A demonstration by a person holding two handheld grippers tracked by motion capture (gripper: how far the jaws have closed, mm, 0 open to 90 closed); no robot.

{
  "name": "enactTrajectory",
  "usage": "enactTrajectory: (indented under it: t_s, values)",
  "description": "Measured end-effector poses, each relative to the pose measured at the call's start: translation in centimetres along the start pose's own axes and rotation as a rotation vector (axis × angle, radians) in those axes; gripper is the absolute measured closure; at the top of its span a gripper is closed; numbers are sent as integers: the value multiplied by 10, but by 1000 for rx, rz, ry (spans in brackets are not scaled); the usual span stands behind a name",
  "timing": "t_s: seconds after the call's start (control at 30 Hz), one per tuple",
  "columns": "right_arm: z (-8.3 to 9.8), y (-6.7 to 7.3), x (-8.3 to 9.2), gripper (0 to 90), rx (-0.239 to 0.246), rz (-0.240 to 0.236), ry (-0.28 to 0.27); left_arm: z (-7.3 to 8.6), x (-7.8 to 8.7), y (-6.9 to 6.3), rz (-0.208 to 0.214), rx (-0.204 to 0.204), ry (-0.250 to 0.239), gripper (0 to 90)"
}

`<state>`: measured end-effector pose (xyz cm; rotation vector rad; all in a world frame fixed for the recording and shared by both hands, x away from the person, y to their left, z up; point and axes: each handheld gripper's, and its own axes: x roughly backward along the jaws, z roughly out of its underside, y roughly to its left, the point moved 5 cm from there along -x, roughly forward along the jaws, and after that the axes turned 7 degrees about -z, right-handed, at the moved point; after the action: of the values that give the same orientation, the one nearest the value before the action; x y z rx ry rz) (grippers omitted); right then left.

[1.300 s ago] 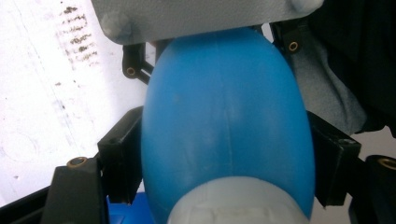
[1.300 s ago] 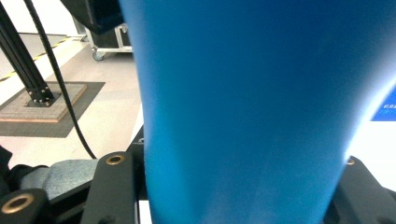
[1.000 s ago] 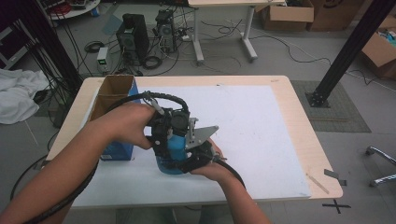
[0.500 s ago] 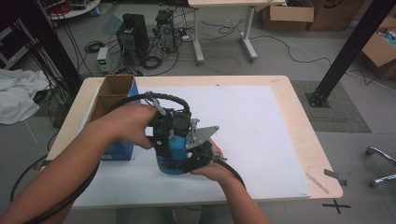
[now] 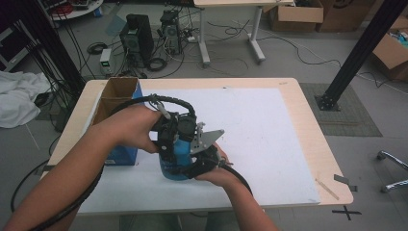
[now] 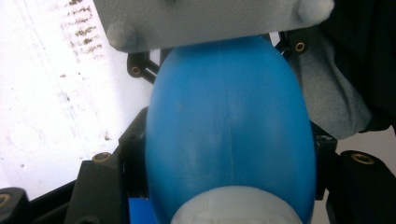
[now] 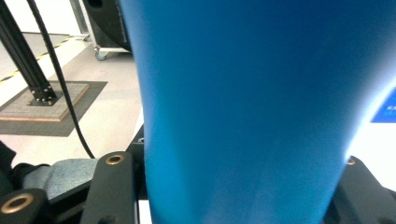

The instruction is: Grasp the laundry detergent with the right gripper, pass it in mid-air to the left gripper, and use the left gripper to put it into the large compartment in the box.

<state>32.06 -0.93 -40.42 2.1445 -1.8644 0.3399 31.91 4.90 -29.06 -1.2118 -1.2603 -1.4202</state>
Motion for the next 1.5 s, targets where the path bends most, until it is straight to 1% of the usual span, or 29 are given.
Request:
enactTrajectory:
  t_s: [0.1, 0.2, 0.27, 0.67, 0.7, 0.77, 0.8, 0.9, 0.93, 0.97, 1.0, 1.03, 1.07, 1.1, 1.13, 1.23, 1.3, 1.43, 1.5]
  values:
    - [-1, 0, 1, 433, 5, -3, 2, -1, 1, 0, -7, -2, 12, 384]
    - [0, 0, 1, 429, 5, 5, 7, -1, 0, 0, -9, -2, 12, 384]
    - [0, 0, 2, 427, -7, 2, 10, -2, 0, 0, -8, -2, 12, 384]
    - [1, -2, 5, 409, -40, -13, 15, -2, 0, 1, -5, 1, 12, 384]
    - [1, -2, 5, 407, -50, -14, 17, -2, 0, 2, -3, 0, 18, 384]
    - [1, -3, 6, 407, -45, -11, 12, -2, 0, 2, -2, 1, 19, 384]
    - [1, -3, 7, 382, -46, -2, 10, -1, 0, 2, 0, 3, 21, 384]
    - [3, -2, 10, 361, -61, -1, 10, 1, 0, 3, 5, 6, 24, 384]
    - [4, -3, 11, 346, -67, 2, 13, 3, 0, 3, 7, 19, 26, 384]
    - [5, -3, 12, 341, -68, 4, 15, 4, -1, 4, 4, 14, 24, 384]
    - [6, -3, 14, 325, -76, 6, 19, 5, -1, 4, 7, 23, 27, 384]
    - [6, -3, 14, 325, -76, 6, 19, 5, -1, 4, 7, 23, 27, 384]
    - [6, -4, 15, 293, -80, 12, 21, 7, -1, 5, 8, 26, 29, 384]
    - [7, -5, 18, 288, -95, 26, 23, 8, -1, 6, 8, 28, 25, 384]
    - [7, -5, 20, 292, -102, 9, 29, 9, -1, 6, 9, 30, 29, 384]
    - [7, -5, 27, 285, -117, 6, 57, 12, -1, 8, 11, 42, 26, 384]
    - [6, -5, 32, 277, -123, 9, 76, 14, 0, 9, 12, 46, 26, 384]
    - [5, -5, 42, 237, -139, 34, 116, 17, 2, 11, 9, 54, 26, 383]
    - [4, -4, 48, 221, -143, 45, 137, 18, 3, 12, 15, 61, 29, 383]
